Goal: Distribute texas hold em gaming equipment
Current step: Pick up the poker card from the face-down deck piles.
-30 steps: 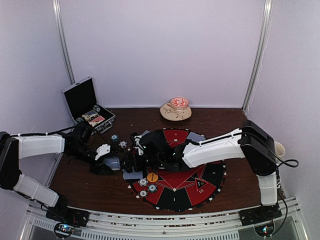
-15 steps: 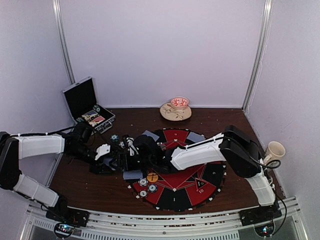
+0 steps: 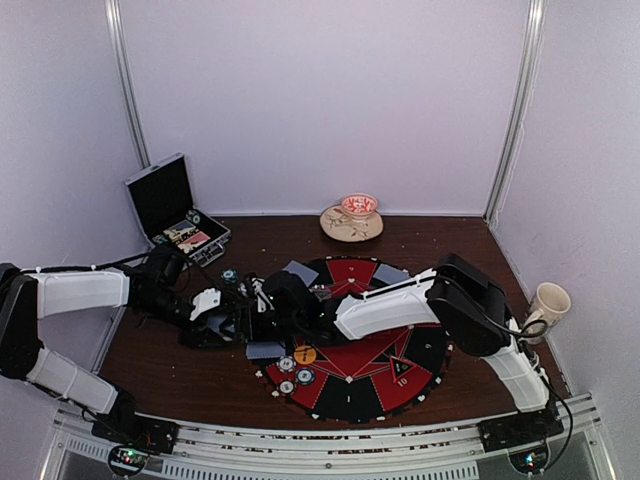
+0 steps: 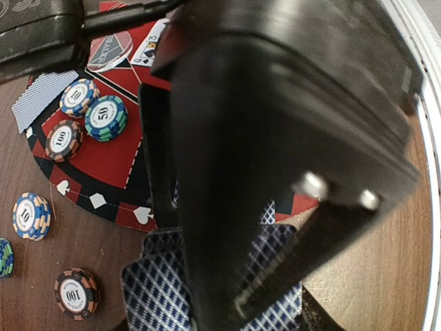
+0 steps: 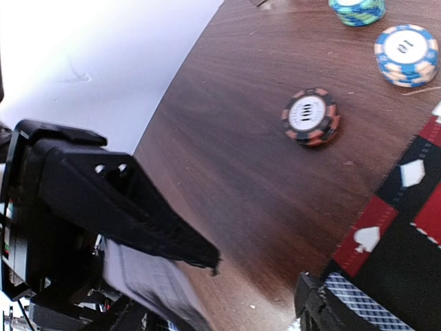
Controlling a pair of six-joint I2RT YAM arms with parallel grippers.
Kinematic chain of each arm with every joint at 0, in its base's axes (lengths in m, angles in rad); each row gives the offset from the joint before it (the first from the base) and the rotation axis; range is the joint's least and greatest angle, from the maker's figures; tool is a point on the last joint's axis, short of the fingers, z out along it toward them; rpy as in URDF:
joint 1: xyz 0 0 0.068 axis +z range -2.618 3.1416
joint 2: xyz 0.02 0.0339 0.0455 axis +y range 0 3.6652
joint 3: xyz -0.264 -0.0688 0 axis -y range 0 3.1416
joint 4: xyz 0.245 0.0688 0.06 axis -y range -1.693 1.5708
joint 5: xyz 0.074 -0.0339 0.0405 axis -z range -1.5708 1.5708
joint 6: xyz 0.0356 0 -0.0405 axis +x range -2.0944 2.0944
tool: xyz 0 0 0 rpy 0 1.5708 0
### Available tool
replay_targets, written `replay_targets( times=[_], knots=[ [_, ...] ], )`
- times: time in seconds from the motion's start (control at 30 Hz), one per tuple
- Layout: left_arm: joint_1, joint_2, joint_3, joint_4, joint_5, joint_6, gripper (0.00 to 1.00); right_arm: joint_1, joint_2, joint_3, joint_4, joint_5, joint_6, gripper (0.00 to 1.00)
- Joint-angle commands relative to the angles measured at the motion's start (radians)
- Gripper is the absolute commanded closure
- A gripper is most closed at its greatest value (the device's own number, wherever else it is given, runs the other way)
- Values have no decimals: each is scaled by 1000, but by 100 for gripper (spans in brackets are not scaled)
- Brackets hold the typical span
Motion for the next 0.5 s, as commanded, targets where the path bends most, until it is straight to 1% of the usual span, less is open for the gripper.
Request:
replay_targets(
  times=[0.0,0.13,0.23,0.3,0.47],
  knots=[
    [4,-13,2,22,26,5,48,-37,-56,-75,-66,61,4,34],
    [3,-9,2,22,27,5,48,-44,-81,-100,-64,55,-4,42],
    [3,-6,3,22,26,5,48,-44,-81,-83,-58,9,-13,47],
    [3,-6,3,22,26,5,48,-41,-78,-73,-39,-32,-15,52],
    [4,-3,3,22,26,6,48,-33,-93,-79,11,-86,-10,68]
  ],
)
